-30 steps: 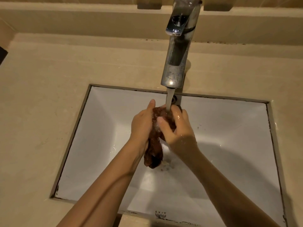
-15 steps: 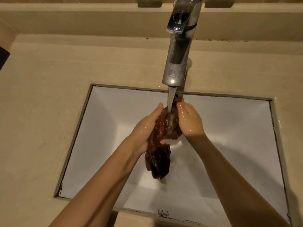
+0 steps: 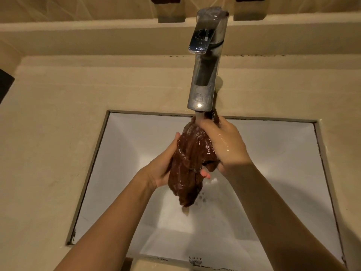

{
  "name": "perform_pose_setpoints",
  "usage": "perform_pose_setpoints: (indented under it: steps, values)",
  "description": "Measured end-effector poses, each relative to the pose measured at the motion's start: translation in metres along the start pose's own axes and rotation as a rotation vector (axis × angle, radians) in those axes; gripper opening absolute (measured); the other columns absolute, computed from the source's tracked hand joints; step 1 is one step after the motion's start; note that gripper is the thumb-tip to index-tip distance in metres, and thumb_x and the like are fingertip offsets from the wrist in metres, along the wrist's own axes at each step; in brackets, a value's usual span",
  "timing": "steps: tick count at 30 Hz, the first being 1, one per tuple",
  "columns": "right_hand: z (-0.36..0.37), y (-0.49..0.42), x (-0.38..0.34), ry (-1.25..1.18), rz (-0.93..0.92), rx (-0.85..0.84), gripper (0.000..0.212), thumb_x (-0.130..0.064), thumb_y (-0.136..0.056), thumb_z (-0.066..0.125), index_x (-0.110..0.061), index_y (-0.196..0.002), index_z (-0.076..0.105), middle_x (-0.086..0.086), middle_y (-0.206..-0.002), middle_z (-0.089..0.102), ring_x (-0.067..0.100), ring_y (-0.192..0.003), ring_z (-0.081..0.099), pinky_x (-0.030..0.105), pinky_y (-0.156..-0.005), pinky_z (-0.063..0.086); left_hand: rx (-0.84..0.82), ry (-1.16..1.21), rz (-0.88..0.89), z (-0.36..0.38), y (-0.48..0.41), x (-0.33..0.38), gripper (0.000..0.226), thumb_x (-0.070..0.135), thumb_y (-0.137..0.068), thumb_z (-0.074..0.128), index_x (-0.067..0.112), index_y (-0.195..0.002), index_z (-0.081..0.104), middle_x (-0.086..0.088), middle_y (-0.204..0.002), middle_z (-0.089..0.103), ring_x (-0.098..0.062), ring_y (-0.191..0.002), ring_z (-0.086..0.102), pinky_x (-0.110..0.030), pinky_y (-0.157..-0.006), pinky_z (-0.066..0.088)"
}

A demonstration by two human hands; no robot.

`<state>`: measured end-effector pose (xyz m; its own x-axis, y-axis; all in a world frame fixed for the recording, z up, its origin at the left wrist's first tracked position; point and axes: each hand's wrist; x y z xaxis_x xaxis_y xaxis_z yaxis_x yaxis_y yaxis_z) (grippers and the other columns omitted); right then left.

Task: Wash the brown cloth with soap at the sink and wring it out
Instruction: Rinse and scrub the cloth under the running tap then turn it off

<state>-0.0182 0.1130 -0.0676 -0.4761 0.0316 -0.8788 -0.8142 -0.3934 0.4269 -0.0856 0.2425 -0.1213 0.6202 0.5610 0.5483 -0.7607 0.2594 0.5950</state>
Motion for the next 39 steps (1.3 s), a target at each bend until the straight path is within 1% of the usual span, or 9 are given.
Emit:
perform_pose_setpoints:
  steps: [4,8,11,14,20,23,29,34,39]
  values:
    - [-0.005,-0.005,-0.003,-0.189,0.04,0.052,0.012,-0.033,-0.088,0.06,-0.023,-0.091,0.067,-0.004,-0.077,0.075,0.011,-0.078,0.071,0.023,-0.062,0.056,0.01,-0.067,-0.044,-0.012,0.003,-0.007,0.076,0.072,-0.07,0.056,0.014,-0.118,0.068,-0.017,-0.12,0.065,-0.03,-0.111,0.062,-0.042,-0.105,0.042]
    - [-0.009,-0.008,0.0,-0.218,0.047,0.054,0.019,-0.035,-0.091,0.055,-0.021,-0.098,0.066,0.005,-0.093,0.073,0.017,-0.088,0.071,0.031,-0.077,0.058,0.125,-0.053,-0.067,-0.017,0.007,-0.01,0.066,0.067,-0.077,0.046,0.013,-0.101,0.076,-0.015,-0.106,0.071,-0.027,-0.096,0.069,-0.036,-0.087,0.055]
    - [-0.012,-0.009,0.009,0.154,-0.091,0.163,0.018,-0.04,-0.092,0.051,-0.027,-0.097,0.063,-0.001,-0.097,0.07,0.016,-0.094,0.066,0.039,-0.086,0.055,0.108,0.147,0.082,-0.011,0.009,-0.012,0.07,0.058,-0.068,0.071,0.011,-0.12,0.066,-0.018,-0.119,0.065,-0.031,-0.107,0.063,-0.043,-0.099,0.048]
    - [-0.011,0.002,0.026,0.482,-0.19,0.129,0.023,-0.048,-0.084,0.054,-0.036,-0.103,0.056,-0.006,-0.103,0.063,0.012,-0.096,0.061,0.043,-0.086,0.054,0.207,0.228,0.137,-0.005,0.002,-0.011,0.067,0.056,-0.078,0.062,0.008,-0.124,0.062,-0.021,-0.128,0.059,-0.033,-0.119,0.057,-0.043,-0.104,0.044]
    - [0.023,0.016,0.039,0.737,-0.269,0.206,0.032,-0.049,-0.087,0.054,-0.023,-0.104,0.06,0.0,-0.101,0.062,0.017,-0.092,0.06,0.033,-0.086,0.05,0.354,0.049,0.162,0.03,-0.012,-0.01,0.05,0.039,-0.098,0.043,0.013,-0.063,0.068,-0.002,-0.054,0.066,-0.011,-0.05,0.065,-0.02,-0.049,0.051]
    - [0.015,-0.014,0.043,0.683,-0.222,0.379,0.013,-0.037,-0.091,0.052,-0.025,-0.093,0.058,-0.004,-0.091,0.062,0.016,-0.087,0.061,0.039,-0.082,0.054,0.437,0.044,0.205,0.038,-0.015,-0.014,0.029,0.036,-0.093,0.055,0.014,-0.08,0.069,-0.004,-0.068,0.07,-0.015,-0.066,0.068,-0.028,-0.068,0.054]
    - [-0.009,-0.015,0.062,0.676,-0.287,0.198,0.017,-0.033,-0.092,0.045,-0.023,-0.099,0.057,-0.003,-0.092,0.063,0.014,-0.084,0.061,0.034,-0.077,0.053,0.502,-0.109,0.217,0.026,-0.008,-0.005,0.052,0.057,-0.092,0.042,0.018,-0.112,0.069,-0.009,-0.106,0.074,-0.024,-0.099,0.069,-0.042,-0.091,0.054]
    - [0.016,0.012,0.066,0.55,-0.367,0.197,0.044,-0.058,-0.082,0.048,-0.02,-0.1,0.061,-0.002,-0.091,0.062,0.013,-0.086,0.062,0.025,-0.077,0.053,0.535,0.006,0.192,0.03,-0.013,-0.003,0.054,0.06,-0.087,0.049,0.013,-0.099,0.073,-0.011,-0.094,0.074,-0.025,-0.089,0.07,-0.036,-0.078,0.054]
    - [0.017,-0.024,0.059,0.512,-0.081,0.369,0.017,-0.035,-0.093,0.05,-0.02,-0.088,0.058,0.001,-0.089,0.066,0.02,-0.089,0.065,0.038,-0.086,0.052,0.673,-0.186,0.276,0.036,-0.012,-0.015,0.042,0.051,-0.093,0.045,0.023,-0.081,0.073,-0.005,-0.084,0.075,-0.019,-0.083,0.071,-0.035,-0.079,0.056]
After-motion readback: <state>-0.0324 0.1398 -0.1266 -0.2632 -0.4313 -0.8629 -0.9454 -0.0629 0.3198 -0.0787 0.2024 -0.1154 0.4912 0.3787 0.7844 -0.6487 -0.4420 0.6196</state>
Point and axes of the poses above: each hand's wrist, its own y-axis away from the middle knuckle, its own z-axis out of the palm, x = y × z
